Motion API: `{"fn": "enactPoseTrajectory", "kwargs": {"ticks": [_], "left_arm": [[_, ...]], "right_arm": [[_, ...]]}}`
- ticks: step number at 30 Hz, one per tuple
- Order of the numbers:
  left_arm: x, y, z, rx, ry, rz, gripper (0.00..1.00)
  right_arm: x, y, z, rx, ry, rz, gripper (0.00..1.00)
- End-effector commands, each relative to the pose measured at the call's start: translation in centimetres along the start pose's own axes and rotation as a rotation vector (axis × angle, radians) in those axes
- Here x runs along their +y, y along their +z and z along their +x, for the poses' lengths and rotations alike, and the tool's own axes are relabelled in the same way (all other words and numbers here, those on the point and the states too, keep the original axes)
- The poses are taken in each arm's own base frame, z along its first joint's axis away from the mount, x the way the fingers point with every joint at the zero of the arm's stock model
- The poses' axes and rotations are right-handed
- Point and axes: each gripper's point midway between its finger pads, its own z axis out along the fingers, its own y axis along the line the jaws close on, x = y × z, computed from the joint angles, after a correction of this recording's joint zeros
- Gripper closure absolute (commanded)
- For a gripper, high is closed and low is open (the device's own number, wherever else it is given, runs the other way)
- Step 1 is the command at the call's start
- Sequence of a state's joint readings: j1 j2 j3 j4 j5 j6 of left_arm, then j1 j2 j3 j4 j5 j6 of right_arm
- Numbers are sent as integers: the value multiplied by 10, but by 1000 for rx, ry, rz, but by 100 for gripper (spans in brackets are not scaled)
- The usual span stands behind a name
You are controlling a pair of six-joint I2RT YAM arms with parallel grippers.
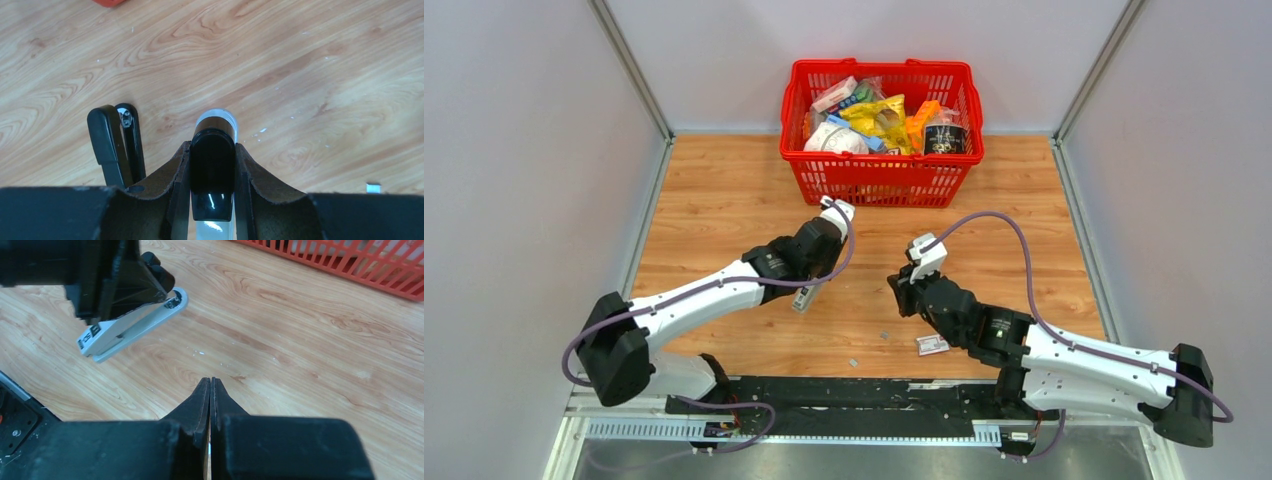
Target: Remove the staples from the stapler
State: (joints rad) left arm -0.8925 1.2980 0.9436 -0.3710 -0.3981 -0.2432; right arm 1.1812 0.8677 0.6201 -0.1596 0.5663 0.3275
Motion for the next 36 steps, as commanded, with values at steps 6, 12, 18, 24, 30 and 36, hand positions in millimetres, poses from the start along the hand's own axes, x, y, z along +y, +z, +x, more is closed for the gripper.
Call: {"fn": "enactPoseTrajectory", "kwargs": {"ticks": [6, 12, 18, 24, 30, 36], "left_arm": [[31, 37, -9, -33, -106, -63, 100], [54, 55, 1, -14, -174, -105, 100], [73, 73, 13, 9, -213, -155, 100], [79, 90, 19, 9, -227, -168, 100], [75, 102, 21, 22, -244, -153, 99], [75, 106, 20, 24, -243, -157, 73]], "right_arm": [[19, 7, 3, 10, 43, -79, 100], [30, 12, 12, 42, 50, -114, 100], [32, 12, 15, 58, 55, -124, 100], [31, 11, 17, 68, 46, -119, 99], [29, 10, 19, 86, 34, -108, 94], [23, 8, 20, 101, 37, -78, 75]]}}
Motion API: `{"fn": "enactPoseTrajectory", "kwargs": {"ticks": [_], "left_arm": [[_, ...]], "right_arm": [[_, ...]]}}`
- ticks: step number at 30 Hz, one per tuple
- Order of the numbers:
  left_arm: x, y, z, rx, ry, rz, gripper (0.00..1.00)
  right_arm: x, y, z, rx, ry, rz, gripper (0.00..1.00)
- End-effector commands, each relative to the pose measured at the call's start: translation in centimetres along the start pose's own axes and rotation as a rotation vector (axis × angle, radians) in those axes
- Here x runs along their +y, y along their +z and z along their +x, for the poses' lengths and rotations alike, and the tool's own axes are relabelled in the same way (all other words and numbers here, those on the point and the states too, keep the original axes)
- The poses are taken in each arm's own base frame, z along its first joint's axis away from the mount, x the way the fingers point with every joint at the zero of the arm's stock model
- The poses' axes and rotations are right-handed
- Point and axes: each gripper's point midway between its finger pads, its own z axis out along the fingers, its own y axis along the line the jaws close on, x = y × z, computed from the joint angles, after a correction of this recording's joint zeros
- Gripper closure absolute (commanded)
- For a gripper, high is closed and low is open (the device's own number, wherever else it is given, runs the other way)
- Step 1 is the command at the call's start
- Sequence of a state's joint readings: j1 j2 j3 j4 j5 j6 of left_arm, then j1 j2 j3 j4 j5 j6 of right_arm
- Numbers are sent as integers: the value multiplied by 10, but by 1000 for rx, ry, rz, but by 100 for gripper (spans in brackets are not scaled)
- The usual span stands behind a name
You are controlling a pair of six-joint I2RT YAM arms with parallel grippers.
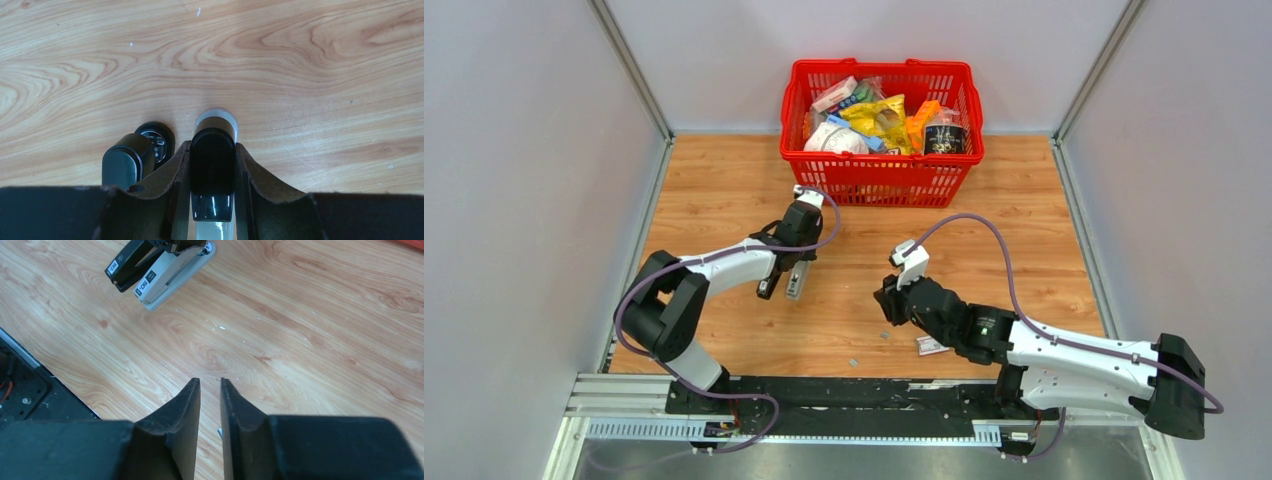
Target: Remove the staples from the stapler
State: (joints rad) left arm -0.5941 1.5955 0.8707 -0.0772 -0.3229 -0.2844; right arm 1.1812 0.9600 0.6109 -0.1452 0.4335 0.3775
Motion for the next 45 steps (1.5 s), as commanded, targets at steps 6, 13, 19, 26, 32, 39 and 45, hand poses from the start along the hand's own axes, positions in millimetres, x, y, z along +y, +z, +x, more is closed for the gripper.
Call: {"fn": "enactPoseTrajectory", "kwargs": {"ticks": [6, 13, 19, 26, 32, 39, 45], "left_arm": [[-6, -4, -36, -88, -48, 18, 39], [-4, -31, -58, -150, -85, 39, 32], [-3, -69, -85, -233, -105, 89, 23], [-23, -107, -100, -285, -110, 263, 23], [-55, -124, -93, -265, -140, 472, 23], [-74, -141, -83, -274, -190, 617, 26], [-75, -143, -67, -251, -198, 638, 27]], "right_arm": [[-6, -11, -19, -36, 36, 36, 57], [-12, -20, -28, -56, 40, 58, 48], [-18, -27, -32, -85, 51, 70, 42], [-27, -32, -41, -113, 38, 108, 39], [-65, -44, -39, -83, 28, 284, 36], [-113, -51, -15, 37, 193, 408, 38], [-117, -44, 35, 193, 323, 405, 40]]}}
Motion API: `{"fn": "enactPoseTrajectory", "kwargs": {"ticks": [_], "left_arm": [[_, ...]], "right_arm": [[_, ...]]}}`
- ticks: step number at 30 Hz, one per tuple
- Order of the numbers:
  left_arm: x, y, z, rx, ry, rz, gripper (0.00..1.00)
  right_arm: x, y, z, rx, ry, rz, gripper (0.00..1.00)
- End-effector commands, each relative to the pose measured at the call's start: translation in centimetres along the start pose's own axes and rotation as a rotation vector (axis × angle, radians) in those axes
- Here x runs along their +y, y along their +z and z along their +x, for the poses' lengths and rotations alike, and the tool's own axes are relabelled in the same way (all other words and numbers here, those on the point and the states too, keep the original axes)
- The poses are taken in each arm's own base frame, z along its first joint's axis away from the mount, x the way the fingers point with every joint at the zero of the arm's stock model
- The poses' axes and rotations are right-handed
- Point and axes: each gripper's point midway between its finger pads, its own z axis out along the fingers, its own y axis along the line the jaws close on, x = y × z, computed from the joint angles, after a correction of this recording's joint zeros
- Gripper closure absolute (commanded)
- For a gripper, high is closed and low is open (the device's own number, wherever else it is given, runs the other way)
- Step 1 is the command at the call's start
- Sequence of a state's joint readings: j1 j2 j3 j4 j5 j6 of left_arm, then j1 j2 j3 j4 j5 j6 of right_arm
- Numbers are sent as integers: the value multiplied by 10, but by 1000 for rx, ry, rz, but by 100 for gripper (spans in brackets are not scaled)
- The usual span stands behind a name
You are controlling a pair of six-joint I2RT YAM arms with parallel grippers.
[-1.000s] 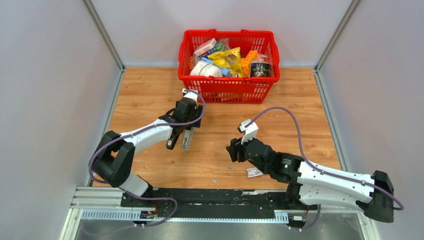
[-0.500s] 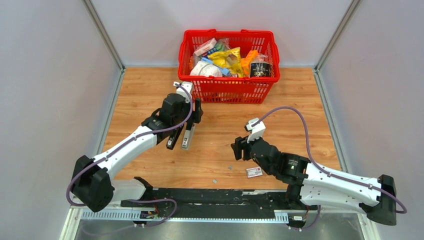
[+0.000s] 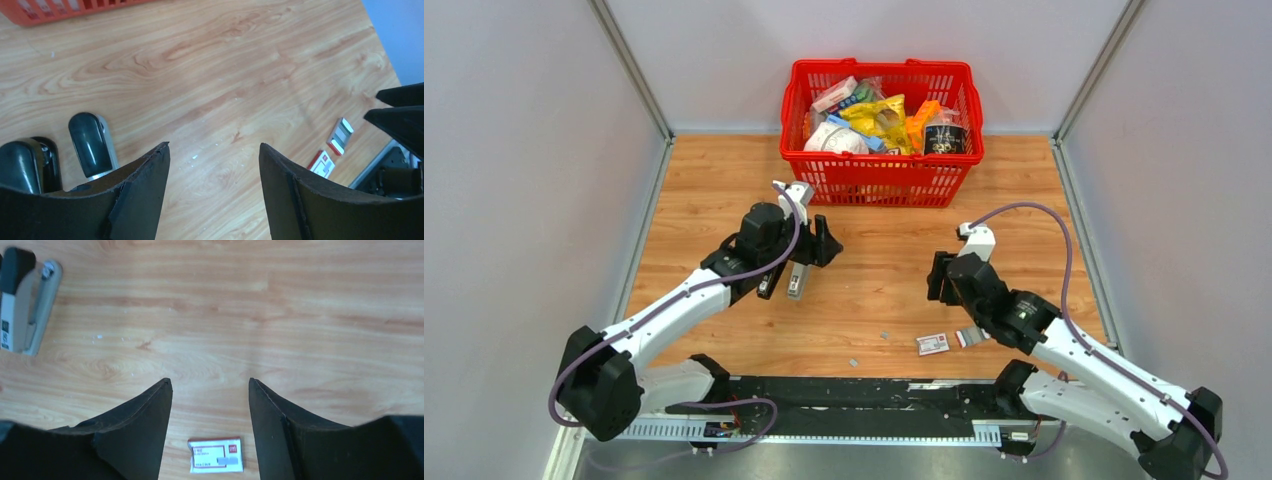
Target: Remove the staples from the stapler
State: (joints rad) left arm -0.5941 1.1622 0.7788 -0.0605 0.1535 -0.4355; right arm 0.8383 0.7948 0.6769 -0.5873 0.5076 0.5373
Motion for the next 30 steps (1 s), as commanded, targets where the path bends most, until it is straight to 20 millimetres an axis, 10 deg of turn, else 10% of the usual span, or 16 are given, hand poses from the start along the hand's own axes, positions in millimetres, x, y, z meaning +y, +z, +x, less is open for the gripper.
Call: {"fn": "enactPoseTrajectory", "kwargs": {"ticks": [1, 19, 30], "left_arm": [[-17, -8, -10, -48, -19, 83, 27], [-32, -10, -8, -50, -16, 174, 10], [-31, -7, -5, -37, -6, 173, 10]], "right_arm": [[3, 1, 48, 180, 72, -31, 40], [-8, -22, 140, 515, 168, -10, 48], [-11, -29, 160, 576, 166, 29, 48]]}}
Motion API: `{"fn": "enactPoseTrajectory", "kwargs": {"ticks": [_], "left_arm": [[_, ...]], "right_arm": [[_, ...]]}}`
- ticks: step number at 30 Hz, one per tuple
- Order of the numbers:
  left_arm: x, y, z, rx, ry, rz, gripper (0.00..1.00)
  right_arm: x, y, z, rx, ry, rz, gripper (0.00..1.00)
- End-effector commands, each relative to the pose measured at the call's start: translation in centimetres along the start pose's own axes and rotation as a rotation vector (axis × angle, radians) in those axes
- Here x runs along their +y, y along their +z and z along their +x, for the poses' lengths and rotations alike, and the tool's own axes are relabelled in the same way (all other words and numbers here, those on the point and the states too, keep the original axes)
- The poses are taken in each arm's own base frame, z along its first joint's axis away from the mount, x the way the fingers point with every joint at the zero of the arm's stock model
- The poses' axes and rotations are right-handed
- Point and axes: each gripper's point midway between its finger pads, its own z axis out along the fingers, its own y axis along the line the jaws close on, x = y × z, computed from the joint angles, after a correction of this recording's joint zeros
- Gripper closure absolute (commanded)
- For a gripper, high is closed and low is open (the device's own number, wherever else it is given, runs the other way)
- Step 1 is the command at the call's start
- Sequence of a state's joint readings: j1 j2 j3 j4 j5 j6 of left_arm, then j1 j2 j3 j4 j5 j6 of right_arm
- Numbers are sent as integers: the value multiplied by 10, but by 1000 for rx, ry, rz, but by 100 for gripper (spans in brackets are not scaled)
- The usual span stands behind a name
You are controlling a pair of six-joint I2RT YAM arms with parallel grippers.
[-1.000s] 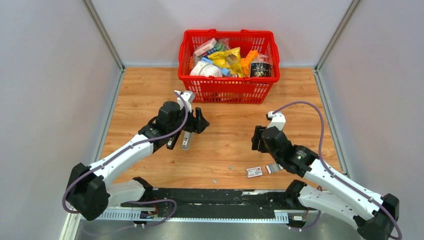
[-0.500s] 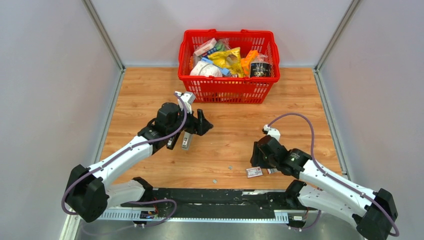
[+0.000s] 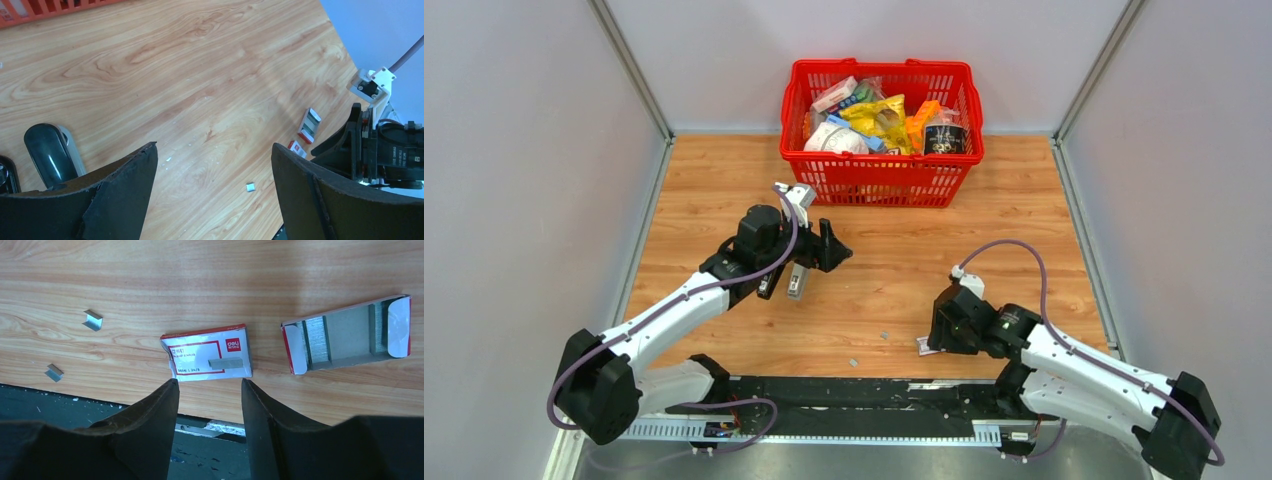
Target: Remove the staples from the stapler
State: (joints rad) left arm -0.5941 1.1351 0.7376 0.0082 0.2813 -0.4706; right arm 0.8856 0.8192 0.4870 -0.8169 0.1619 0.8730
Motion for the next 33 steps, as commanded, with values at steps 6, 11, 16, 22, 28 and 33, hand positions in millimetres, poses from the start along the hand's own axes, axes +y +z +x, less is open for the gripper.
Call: {"fn": "enactPoseTrajectory", "kwargs": {"ticks": [6, 11, 16, 22, 28, 33], "left_arm": [[-4, 1, -6, -21, 25, 25, 10], [-4, 4, -3, -9, 22, 30, 10], [-3, 5, -2, -6, 29, 26, 10], [-3, 7, -1, 2, 26, 37, 10], [-2, 7, -1, 4, 35, 29, 10], [-2, 7, -1, 7, 37, 27, 10]], "right_arm": [[-11, 6, 12, 30, 29, 72, 48], [-13, 9, 17, 44, -5, 107, 48], [-12, 8, 22, 63, -25, 106, 48], [-15, 12, 25, 68, -25, 122, 48], [-11, 18, 18, 52, -46, 138, 48], [-4, 25, 9, 39, -87, 152, 47]]}}
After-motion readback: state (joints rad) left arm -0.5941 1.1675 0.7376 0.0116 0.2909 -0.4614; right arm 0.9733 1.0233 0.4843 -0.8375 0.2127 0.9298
